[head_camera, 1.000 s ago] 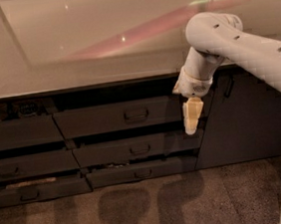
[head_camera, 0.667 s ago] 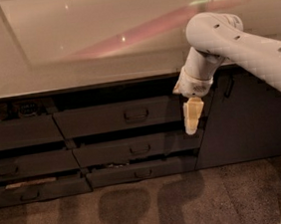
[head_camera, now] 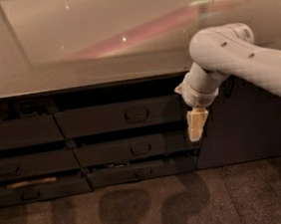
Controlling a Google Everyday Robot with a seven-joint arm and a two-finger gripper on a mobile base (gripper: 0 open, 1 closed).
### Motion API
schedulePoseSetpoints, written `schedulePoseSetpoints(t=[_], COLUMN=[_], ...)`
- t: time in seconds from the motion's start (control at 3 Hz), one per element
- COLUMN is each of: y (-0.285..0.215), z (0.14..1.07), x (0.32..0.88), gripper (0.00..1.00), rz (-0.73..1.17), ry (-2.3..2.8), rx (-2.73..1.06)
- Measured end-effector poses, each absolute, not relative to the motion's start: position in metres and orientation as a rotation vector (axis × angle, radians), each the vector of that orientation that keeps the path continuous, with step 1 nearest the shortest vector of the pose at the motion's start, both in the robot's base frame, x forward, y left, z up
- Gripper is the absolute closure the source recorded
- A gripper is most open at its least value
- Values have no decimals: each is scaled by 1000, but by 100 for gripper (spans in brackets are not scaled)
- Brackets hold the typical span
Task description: Open top drawer
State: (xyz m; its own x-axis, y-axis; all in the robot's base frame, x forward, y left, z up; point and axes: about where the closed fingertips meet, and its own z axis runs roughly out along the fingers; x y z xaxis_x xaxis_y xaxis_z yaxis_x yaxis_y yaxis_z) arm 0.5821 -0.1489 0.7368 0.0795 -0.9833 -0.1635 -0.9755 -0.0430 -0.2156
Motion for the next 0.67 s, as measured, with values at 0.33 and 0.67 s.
schedulePoseSetpoints(t=[0.33,0.67], y=[-151,-151], z=[739,739], x=[579,579], gripper=[0,0], rz=[-121,-121], ry=[1855,1855], rx=[-2052,-2052])
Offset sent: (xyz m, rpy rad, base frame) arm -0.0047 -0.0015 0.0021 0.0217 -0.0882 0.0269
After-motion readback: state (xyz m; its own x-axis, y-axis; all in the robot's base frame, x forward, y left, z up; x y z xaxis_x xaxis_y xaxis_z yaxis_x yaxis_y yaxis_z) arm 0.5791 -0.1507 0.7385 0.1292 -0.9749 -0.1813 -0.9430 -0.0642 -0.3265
